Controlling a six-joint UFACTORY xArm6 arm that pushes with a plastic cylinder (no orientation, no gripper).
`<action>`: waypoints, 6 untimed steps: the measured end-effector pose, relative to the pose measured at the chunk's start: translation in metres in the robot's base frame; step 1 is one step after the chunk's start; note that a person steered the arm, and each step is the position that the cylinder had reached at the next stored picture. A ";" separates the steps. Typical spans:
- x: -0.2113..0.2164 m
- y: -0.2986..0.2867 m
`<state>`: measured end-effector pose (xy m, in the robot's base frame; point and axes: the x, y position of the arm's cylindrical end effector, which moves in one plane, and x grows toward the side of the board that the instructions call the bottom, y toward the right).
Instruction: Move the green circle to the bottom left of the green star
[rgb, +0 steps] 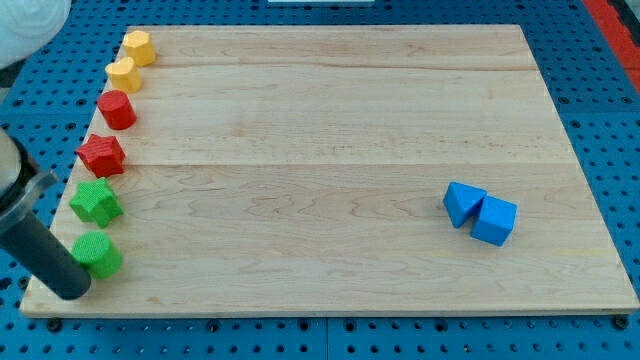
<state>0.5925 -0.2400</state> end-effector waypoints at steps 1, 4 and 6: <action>0.021 0.020; -0.022 0.048; -0.029 0.046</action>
<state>0.5636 -0.1945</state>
